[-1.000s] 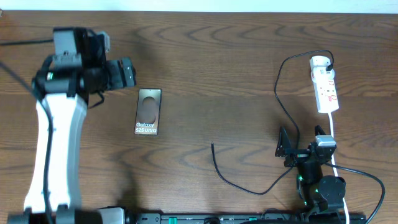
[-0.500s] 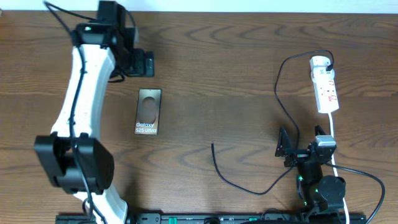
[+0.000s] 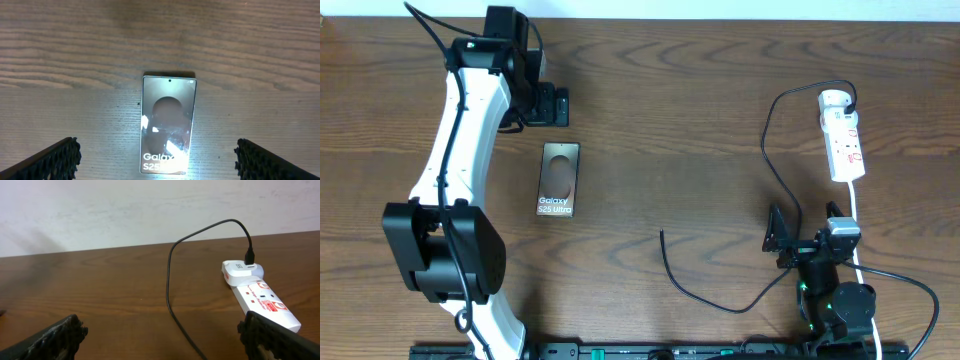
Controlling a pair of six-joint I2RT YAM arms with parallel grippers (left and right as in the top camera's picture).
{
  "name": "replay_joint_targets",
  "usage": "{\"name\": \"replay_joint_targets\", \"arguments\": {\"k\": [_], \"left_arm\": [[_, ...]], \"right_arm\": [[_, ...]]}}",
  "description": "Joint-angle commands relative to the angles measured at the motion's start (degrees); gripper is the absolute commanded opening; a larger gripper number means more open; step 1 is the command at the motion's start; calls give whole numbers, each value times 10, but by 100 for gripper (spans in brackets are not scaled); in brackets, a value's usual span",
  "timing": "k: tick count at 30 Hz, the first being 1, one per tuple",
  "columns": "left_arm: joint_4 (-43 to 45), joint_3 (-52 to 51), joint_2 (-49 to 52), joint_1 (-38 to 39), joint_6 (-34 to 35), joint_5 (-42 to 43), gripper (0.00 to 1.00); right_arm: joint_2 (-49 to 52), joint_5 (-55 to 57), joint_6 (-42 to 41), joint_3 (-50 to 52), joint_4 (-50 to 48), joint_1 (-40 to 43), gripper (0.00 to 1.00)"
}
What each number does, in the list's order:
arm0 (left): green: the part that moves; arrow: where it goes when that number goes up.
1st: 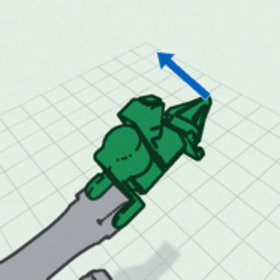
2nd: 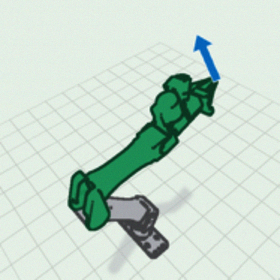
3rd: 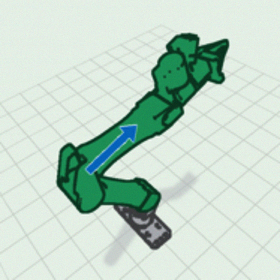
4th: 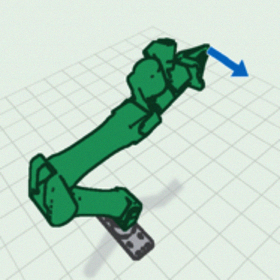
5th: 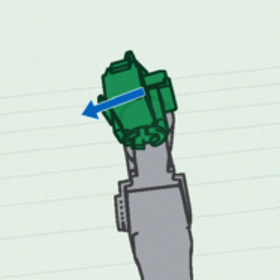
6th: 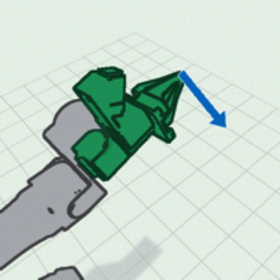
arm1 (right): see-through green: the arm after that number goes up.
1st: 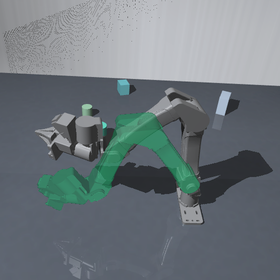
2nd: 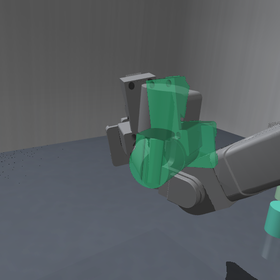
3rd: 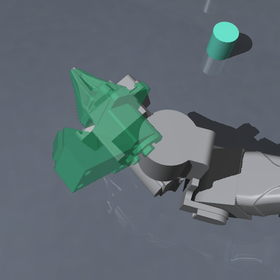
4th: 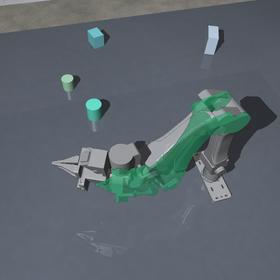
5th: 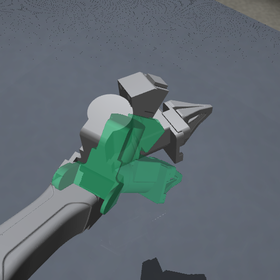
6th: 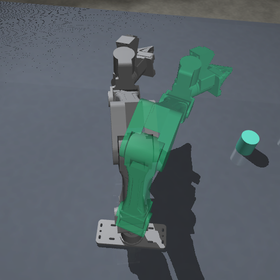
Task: Plug charger to phone and switch on socket
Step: 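Move the left gripper over the Galaxy phone box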
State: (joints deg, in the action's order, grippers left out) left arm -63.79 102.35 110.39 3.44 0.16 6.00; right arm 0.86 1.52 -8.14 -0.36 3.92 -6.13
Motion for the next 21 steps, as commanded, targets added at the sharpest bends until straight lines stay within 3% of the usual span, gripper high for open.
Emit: {"name": "replay_joint_targets", "arguments": {"k": [1, 21], "left_arm": [[7, -25, 9, -2, -3, -7, 98], [138, -211, 10, -2, -3, -6, 98]], "right_arm": [[-2, 5, -6, 0, 2, -4, 99], [-2, 5, -6, 0, 2, -4, 99]]}}
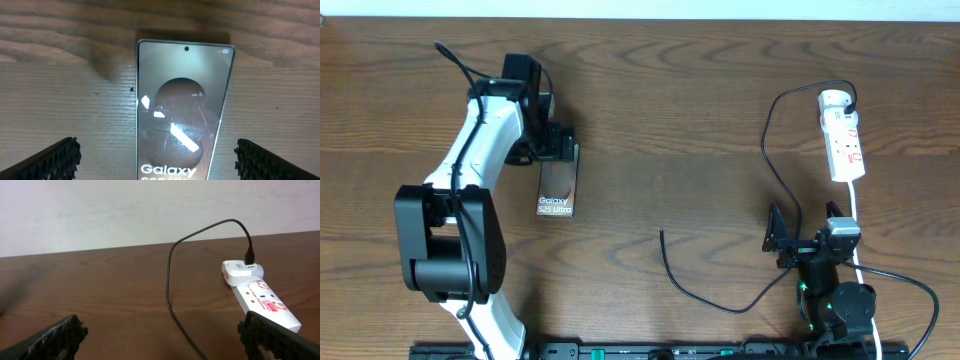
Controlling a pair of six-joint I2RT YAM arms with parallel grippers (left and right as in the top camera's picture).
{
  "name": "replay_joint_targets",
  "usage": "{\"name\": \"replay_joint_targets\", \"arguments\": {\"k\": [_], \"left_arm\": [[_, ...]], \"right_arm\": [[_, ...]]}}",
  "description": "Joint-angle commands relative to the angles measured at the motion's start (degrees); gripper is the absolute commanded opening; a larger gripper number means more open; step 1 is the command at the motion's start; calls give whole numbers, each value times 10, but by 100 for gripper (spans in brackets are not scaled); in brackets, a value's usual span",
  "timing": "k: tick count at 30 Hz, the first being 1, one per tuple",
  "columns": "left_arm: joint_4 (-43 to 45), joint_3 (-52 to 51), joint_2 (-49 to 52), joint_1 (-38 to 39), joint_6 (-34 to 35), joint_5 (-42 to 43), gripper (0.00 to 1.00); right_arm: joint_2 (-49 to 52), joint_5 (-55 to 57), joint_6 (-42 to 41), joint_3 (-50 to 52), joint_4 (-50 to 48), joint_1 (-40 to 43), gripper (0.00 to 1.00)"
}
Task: Plug charger to phone and switch on socket
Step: 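Move the left gripper over the Galaxy phone box, then lower the left gripper and grasp the phone box's near end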
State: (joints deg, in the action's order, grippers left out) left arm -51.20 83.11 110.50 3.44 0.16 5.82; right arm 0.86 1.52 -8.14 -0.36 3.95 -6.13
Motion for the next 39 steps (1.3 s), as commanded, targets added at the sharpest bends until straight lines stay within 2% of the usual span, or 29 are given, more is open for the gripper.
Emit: {"name": "replay_joint_targets", "arguments": {"k": [1, 15, 25, 39], "left_arm": [[17, -24, 9, -1, -3, -3, 98], [32, -43, 9, 21, -3, 8, 98], [89, -104, 9, 21, 6, 8, 98], [99, -108, 9, 21, 13, 10, 98]], "right_arm": [[-2, 5, -6, 0, 2, -4, 99], [-2, 5, -6, 0, 2, -4, 99], [-2, 5, -6, 0, 2, -4, 99], [-2, 5, -6, 0, 2, -4, 99]]}}
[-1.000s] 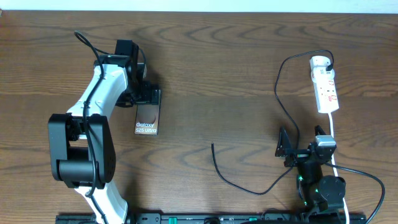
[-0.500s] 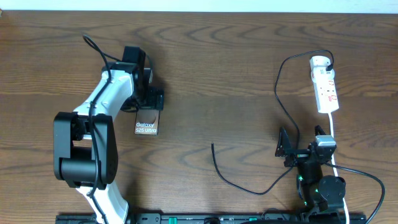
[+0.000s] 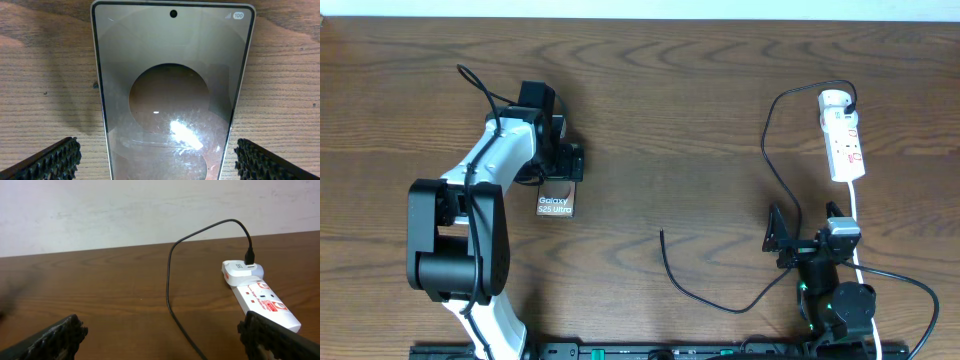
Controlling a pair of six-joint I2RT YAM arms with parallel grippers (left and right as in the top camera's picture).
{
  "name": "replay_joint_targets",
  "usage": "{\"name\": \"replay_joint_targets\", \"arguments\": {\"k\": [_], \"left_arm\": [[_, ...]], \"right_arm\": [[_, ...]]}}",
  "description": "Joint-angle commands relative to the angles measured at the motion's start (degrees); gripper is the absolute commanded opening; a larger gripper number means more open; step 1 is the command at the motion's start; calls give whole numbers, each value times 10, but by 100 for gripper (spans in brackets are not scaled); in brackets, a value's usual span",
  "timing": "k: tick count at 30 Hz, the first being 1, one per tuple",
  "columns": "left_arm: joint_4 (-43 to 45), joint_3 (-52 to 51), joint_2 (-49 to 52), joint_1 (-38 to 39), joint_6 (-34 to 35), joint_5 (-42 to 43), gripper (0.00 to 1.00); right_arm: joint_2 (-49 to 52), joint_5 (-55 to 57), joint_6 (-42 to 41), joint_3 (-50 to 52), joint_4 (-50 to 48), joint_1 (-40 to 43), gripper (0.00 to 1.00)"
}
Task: Plug charger to phone and switch on socket
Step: 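Lower the left gripper and grasp the phone box's near end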
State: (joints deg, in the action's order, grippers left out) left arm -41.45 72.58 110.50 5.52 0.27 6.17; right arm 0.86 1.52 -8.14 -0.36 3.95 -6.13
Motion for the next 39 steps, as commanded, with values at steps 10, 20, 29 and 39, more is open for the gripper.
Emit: {"name": "replay_joint_targets", "arguments": {"k": [10, 20, 29, 39], "left_arm": [[9, -4, 9, 1, 24, 7, 98], [41, -46, 9, 1, 24, 7, 98], [45, -47, 9, 1, 24, 13, 98], [49, -47, 9, 21, 17, 21, 98]], "right_arm": [[-2, 5, -6, 0, 2, -4, 99], [-2, 5, -6, 0, 2, -4, 99], [-2, 5, -6, 0, 2, -4, 99], [-2, 5, -6, 0, 2, -4, 99]]}}
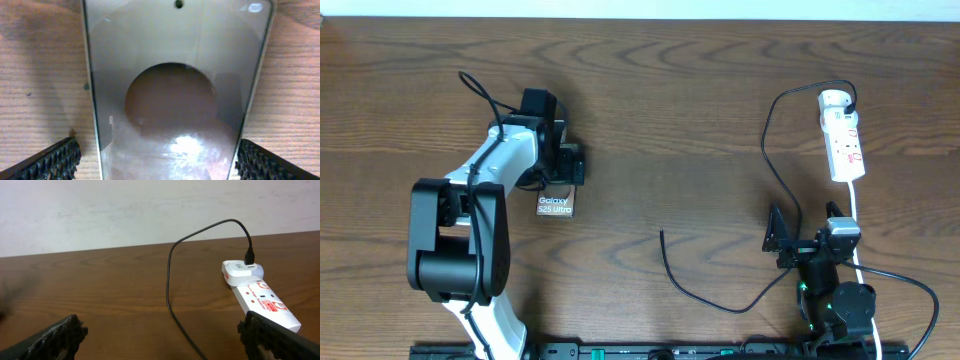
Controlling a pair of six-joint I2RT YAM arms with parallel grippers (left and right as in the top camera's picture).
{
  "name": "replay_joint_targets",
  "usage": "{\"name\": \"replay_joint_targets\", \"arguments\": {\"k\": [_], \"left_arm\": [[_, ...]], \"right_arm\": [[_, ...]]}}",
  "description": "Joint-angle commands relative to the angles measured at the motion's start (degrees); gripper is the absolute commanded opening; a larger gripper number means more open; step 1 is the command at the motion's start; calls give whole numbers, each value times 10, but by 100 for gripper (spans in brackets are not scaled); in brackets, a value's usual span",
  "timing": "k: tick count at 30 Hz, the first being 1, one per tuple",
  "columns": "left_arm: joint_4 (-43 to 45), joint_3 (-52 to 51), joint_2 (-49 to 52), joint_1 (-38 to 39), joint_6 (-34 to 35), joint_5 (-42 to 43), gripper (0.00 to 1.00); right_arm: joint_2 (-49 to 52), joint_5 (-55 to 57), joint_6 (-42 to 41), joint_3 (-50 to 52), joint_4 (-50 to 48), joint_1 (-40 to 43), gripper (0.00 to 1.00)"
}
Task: Plug charger to phone and switch on socket
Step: 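Lower the left gripper and grasp the phone box's near end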
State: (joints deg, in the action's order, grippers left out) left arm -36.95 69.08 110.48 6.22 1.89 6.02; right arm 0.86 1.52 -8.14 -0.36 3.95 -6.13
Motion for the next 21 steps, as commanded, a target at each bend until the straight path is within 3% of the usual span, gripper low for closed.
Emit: {"name": "replay_joint_targets", "arguments": {"k": [1, 21], "left_arm": [[7, -12, 9, 17, 1, 23, 98], [22, -12, 9, 23, 1, 23, 98]], "right_arm": [[-2, 5, -6, 0, 2, -4, 99], [-2, 5, -6, 0, 2, -4, 99]]}}
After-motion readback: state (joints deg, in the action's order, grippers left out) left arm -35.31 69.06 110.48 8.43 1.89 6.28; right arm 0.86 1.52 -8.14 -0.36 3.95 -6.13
